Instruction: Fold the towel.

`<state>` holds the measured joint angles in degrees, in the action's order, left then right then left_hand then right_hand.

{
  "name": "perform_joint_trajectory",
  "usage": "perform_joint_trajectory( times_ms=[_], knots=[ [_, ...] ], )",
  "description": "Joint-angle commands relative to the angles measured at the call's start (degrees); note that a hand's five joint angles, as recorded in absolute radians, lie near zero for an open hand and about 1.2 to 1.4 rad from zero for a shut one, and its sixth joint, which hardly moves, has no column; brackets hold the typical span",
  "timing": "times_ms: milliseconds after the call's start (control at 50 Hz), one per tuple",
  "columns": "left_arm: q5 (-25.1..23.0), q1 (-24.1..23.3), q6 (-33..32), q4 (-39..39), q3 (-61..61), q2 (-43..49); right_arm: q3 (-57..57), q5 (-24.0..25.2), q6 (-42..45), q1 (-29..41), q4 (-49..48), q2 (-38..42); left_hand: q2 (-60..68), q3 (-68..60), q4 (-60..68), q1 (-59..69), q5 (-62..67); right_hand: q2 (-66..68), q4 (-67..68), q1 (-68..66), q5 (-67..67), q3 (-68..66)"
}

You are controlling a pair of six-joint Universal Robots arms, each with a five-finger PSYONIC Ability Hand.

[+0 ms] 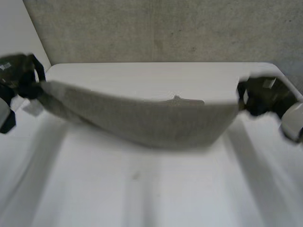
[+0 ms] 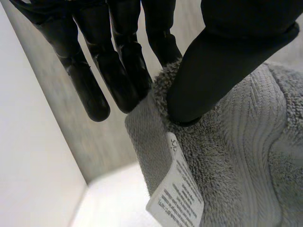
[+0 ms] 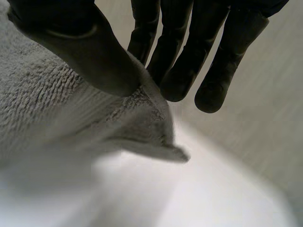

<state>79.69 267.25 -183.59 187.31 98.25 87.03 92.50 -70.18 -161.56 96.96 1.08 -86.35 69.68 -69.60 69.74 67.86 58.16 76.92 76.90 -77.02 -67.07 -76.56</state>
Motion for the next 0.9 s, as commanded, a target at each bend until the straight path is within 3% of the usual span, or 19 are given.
perform_joint_trajectory(
  times_ms=[20,140,240,400,520,600,680,720,840,900],
  knots=[
    [-0.1,0.0,3.8,-7.7,-7.9,-10.8,-23.7,1.4,0.0,-0.8,15.6,-14.1,10.3,-10.4,10.3,12.1,11.8,3.1,3.1,-3.0,-2.9,-3.4],
    [-0.3,0.1,8.3,-14.4,-16.8,-15.3,-43.3,2.2,1.0,-3.1,32.2,-11.6,10.3,-10.4,10.3,12.1,11.8,3.1,3.1,-3.0,-2.9,-3.4],
    [-0.4,0.1,8.3,-16.8,-18.8,-14.3,-44.3,2.9,5.3,-3.7,37.8,-3.6,10.3,-10.4,10.3,12.1,11.8,3.1,3.1,-3.0,-2.9,-3.4],
    [-0.4,-0.2,8.1,-16.7,-15.7,-1.9,-37.9,1.7,17.0,-3.3,40.1,5.5,10.3,-10.4,10.3,12.1,11.8,3.1,3.1,-3.0,-2.9,-3.4],
    [-0.1,-3.7,7.7,-16.4,-18.9,13.1,-38.6,1.6,18.2,-3.2,39.4,13.1,10.3,-10.4,10.3,12.1,11.8,3.1,3.1,-3.0,-2.9,-3.4],
    [0.9,-7.7,6.0,-15.8,-29.7,23.2,-46.7,-1.2,16.8,-0.8,32.8,20.8,10.3,-10.4,10.3,12.1,11.8,3.1,3.1,-3.0,-2.9,-3.4],
    [1.9,-8.4,6.3,-14.5,-40.4,27.1,-55.9,-6.0,13.7,2.2,22.9,25.5,10.3,-10.4,10.3,12.1,11.8,3.1,3.1,-3.0,-2.9,-3.4],
    [4.8,-8.9,7.4,-11.1,-49.7,28.1,-62.0,-10.9,9.7,3.0,11.4,26.6,10.3,-10.4,10.3,12.1,11.8,3.1,3.1,-3.0,-2.9,-3.4],
    [9.9,-9.1,11.7,-1.6,-54.5,27.5,-61.5,-14.0,2.4,3.0,-5.2,24.8,10.3,-10.4,10.3,12.1,11.8,3.1,3.1,-3.0,-2.9,-3.4],
    [11.3,-9.1,14.5,2.8,-53.3,26.4,-59.8,-13.8,1.4,2.9,-5.1,24.2,10.3,-10.4,10.3,12.1,11.8,3.1,3.1,-3.0,-2.9,-3.4]
  ],
)
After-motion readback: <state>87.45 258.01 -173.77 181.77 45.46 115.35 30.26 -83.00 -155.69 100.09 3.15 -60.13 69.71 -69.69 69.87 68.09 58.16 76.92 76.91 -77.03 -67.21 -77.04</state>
